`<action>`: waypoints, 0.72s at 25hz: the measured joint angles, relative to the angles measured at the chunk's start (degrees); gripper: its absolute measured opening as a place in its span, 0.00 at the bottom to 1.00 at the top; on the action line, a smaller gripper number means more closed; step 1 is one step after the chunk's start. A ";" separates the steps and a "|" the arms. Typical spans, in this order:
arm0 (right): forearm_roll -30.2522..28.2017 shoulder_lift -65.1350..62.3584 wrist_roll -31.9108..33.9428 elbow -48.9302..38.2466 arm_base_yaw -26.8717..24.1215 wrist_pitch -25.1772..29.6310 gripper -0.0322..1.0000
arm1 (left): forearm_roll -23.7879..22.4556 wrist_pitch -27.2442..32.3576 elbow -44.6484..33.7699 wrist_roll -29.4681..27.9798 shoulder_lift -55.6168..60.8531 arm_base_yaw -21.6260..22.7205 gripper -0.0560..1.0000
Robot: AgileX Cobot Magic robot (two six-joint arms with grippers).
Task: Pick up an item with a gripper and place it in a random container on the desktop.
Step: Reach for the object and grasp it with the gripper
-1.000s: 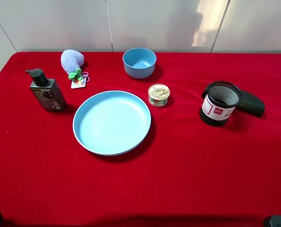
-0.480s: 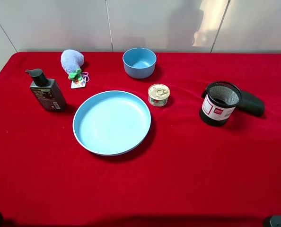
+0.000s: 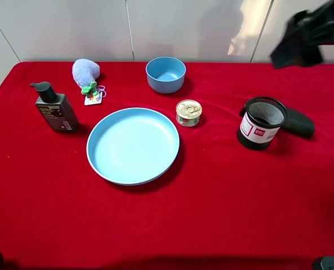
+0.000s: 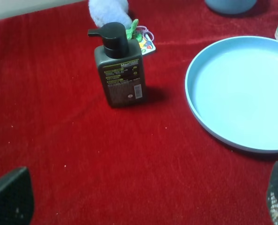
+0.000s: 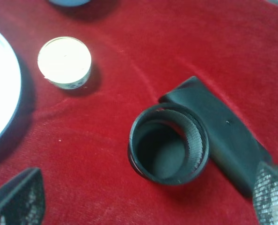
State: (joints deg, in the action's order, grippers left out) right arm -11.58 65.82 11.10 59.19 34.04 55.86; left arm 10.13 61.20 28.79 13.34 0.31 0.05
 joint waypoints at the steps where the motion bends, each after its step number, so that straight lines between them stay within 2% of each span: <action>1: 0.00 1.35 -0.01 0.80 0.80 0.00 0.70 | 0.00 0.00 0.00 0.00 0.00 0.00 0.98; 9: -0.02 14.05 -4.57 8.29 6.31 -0.05 0.70 | 0.00 0.00 0.00 0.00 0.00 0.00 0.98; 18: 0.34 26.21 -11.10 15.87 6.75 -0.65 0.70 | 0.00 0.00 0.00 0.00 0.00 0.00 0.98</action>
State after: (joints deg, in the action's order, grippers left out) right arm -11.24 92.04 0.00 75.06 40.79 55.21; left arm 10.13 61.20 28.79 13.34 0.31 0.05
